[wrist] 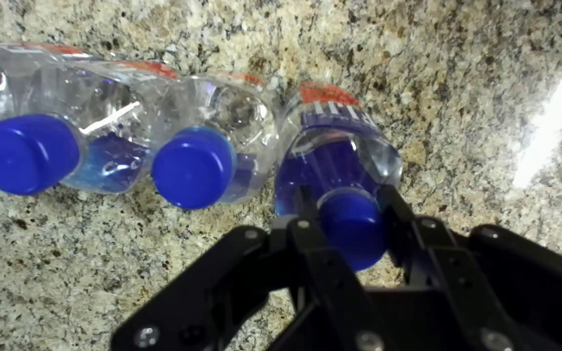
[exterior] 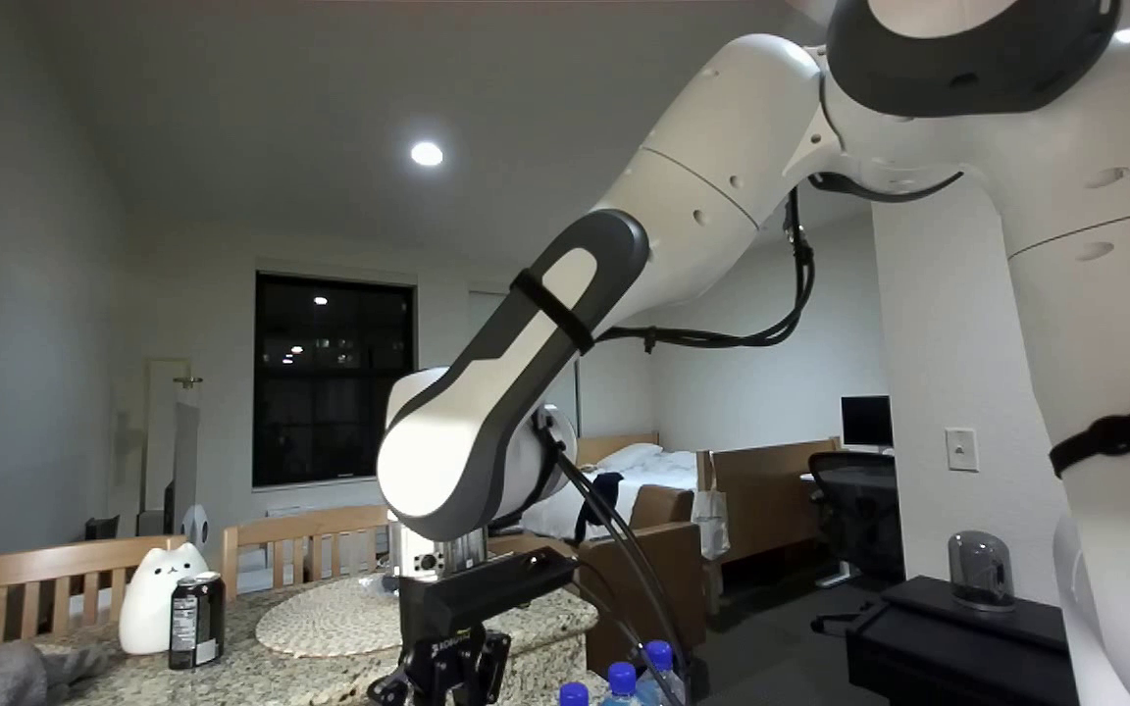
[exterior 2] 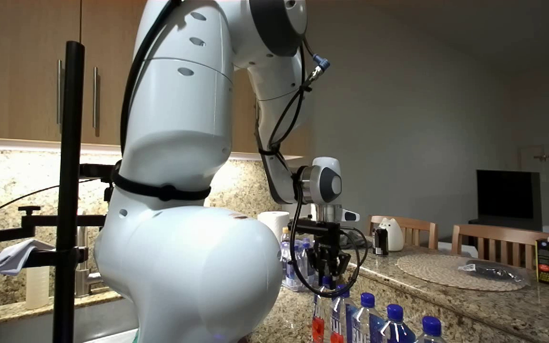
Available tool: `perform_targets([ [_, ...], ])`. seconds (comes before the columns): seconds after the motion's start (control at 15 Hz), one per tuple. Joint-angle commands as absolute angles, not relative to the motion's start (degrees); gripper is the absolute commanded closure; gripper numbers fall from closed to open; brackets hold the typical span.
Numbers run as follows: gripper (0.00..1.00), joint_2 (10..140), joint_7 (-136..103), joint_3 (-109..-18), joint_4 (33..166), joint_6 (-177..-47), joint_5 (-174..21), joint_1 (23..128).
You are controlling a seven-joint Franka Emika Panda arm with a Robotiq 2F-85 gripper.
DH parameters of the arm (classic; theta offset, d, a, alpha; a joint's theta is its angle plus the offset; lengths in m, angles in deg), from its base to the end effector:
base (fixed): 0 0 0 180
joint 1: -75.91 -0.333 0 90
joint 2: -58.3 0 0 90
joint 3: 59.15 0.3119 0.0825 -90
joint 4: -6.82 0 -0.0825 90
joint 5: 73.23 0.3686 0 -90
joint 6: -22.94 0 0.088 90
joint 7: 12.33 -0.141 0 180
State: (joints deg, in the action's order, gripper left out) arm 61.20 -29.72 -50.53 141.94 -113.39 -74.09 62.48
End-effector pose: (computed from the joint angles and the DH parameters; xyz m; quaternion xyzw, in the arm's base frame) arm 0.4541 0.1837 0.2782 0.9988 0.0461 -0.0132 0.0061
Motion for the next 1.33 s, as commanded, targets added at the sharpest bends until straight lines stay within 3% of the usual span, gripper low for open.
perform_targets([
  [0.0, 0.78, 59.9, -29.0, -50.1, 143.2, -113.8, -74.0, 63.6],
  [0.13, 0.62, 59.9, -29.0, -50.1, 143.2, -113.8, -73.9, 63.6],
  [0.4, 0.56, 59.8, -29.0, -50.1, 143.3, -113.9, -73.9, 63.7],
  [0.73, 0.61, 59.7, -29.0, -50.1, 143.2, -114.0, -74.0, 63.8],
  [0.87, 0.52, 59.6, -29.0, -50.1, 143.2, -114.1, -74.0, 63.8],
  [0.93, 0.54, 59.6, -29.0, -50.1, 143.1, -114.2, -74.0, 63.8],
  [1.0, 0.46, 59.6, -29.0, -50.1, 143.0, -114.3, -74.1, 63.8],
  [1.27, 0.33, 59.2, -29.1, -50.1, 142.6, -114.8, -74.6, 63.8],
])
